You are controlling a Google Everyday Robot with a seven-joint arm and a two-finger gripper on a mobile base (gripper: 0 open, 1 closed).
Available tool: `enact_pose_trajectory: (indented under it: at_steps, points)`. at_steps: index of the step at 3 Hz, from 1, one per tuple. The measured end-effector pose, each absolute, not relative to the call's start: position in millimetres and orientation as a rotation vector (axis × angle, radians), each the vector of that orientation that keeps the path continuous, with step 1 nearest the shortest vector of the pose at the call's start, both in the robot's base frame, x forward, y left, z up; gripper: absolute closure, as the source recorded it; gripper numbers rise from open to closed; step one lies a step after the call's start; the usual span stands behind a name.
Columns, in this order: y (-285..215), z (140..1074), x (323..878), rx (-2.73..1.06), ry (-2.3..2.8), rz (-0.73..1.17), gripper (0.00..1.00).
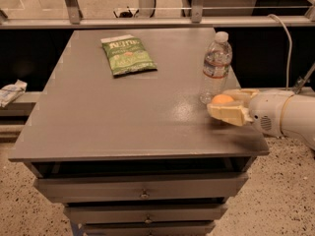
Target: Move orange near water bottle
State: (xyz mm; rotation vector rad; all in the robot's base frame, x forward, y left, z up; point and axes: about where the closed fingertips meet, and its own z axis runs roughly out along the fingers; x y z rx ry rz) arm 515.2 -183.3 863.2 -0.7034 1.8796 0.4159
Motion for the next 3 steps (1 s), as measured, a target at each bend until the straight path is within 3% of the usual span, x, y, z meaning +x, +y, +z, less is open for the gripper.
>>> enact_pose_trajectory:
  at_steps: [2, 3]
  points:
    - [-185.2, 856.7, 518.2, -0.678, 1.872, 0.413, 0.00]
    - [-187.8, 857.7, 513.6, -0.666, 1.863, 0.410, 0.00]
